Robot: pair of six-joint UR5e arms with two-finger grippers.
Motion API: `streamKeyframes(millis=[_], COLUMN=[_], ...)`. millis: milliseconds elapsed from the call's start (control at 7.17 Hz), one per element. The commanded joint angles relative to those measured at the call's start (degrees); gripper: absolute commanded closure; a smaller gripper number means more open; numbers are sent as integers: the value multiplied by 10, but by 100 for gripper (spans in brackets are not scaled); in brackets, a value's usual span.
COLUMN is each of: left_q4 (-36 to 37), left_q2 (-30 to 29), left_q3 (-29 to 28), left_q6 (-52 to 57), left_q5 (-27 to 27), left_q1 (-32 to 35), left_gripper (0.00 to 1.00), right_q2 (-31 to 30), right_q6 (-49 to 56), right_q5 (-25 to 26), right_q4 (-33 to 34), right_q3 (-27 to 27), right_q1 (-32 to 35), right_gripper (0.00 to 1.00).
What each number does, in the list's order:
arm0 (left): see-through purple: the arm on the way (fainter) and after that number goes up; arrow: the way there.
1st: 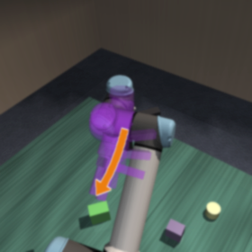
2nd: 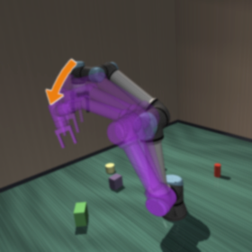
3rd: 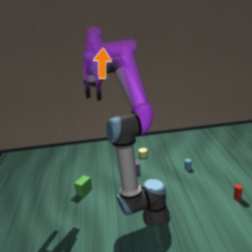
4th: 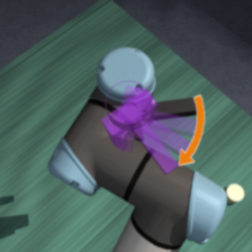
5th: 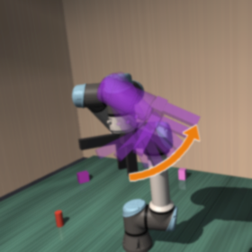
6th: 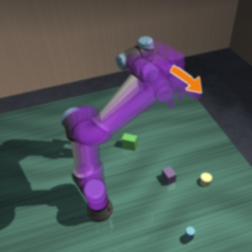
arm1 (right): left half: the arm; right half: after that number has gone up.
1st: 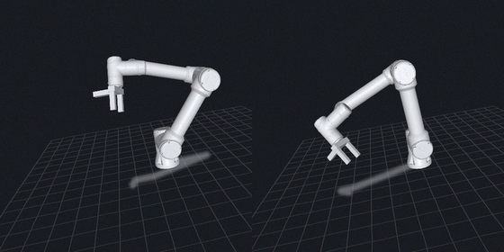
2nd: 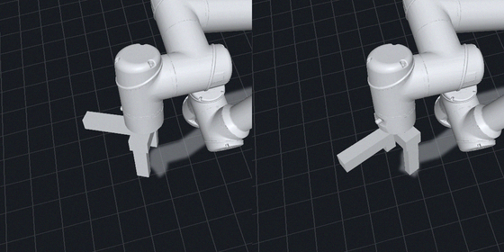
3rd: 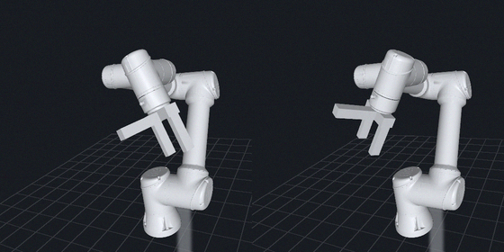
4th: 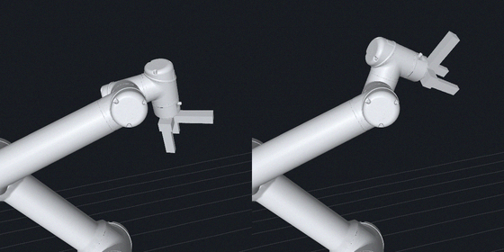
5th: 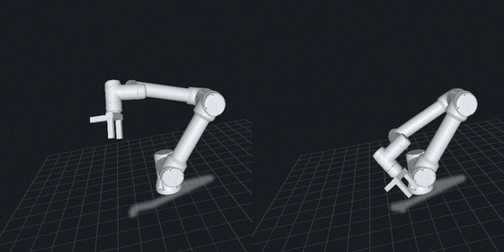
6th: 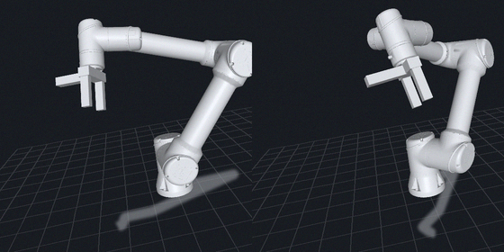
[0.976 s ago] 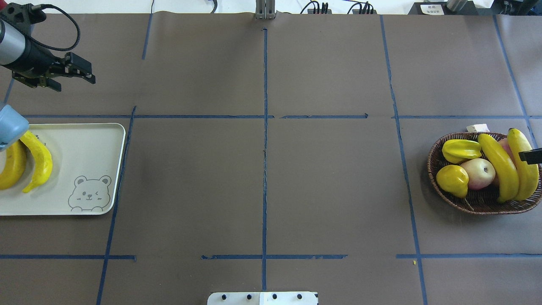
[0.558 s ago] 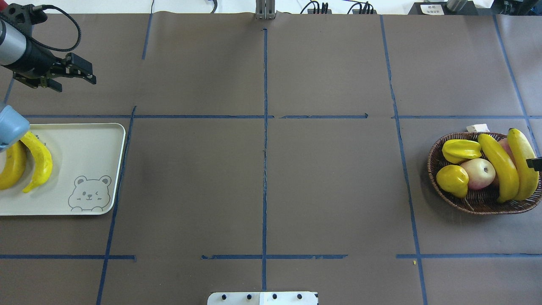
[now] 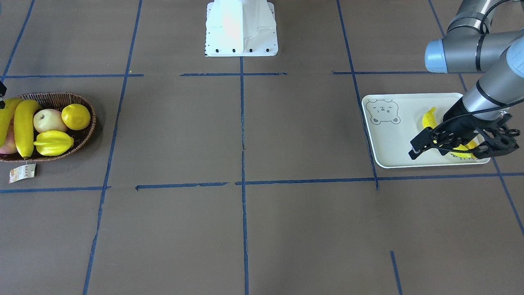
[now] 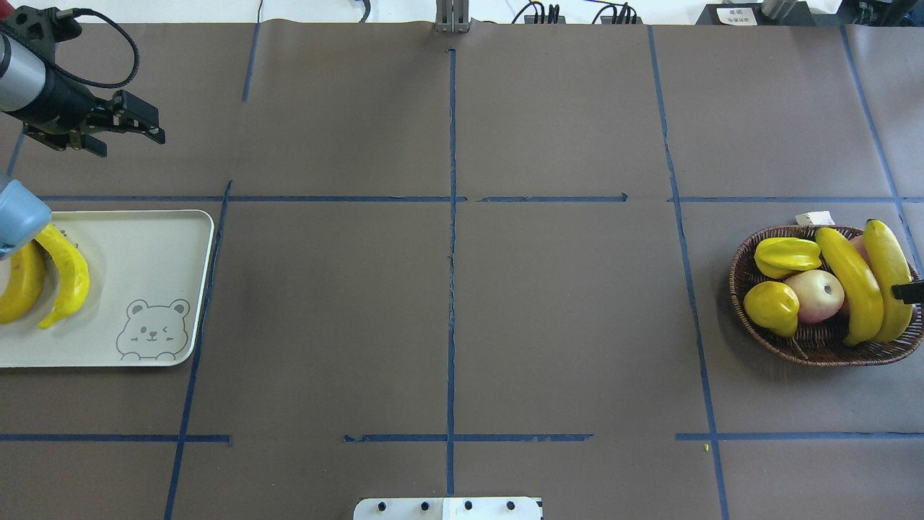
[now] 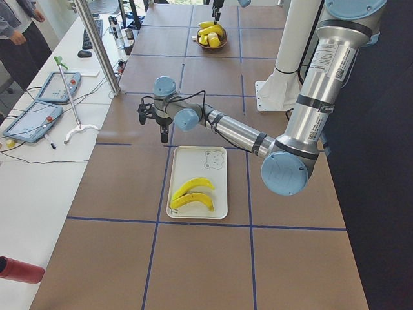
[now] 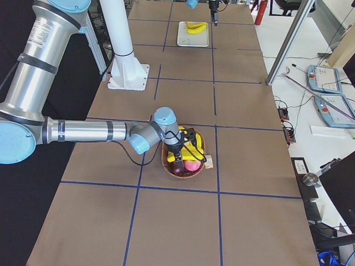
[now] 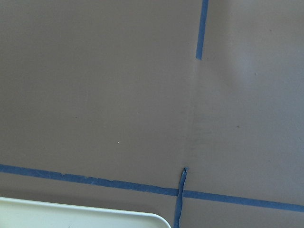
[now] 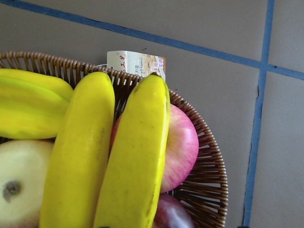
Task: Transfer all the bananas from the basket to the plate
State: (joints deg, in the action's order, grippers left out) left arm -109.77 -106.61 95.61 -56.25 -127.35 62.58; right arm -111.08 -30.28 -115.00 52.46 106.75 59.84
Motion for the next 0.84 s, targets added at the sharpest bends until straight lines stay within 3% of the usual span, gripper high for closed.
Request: streamKeyframes(millis=[0, 697], left_q4=[0, 0], left_q2=[-1, -1], left_q3=[0, -2], left_q6=[-1, -2], left_q5=[0, 1], left_q1=[0, -10], left_gripper=[0, 0], right_q2=[5, 7], right_q6=[0, -1], right_q5=[0, -4], right_q4=[1, 2], right_q3=[-1, 0], right_q1=[-4, -8], right_gripper=[9, 9])
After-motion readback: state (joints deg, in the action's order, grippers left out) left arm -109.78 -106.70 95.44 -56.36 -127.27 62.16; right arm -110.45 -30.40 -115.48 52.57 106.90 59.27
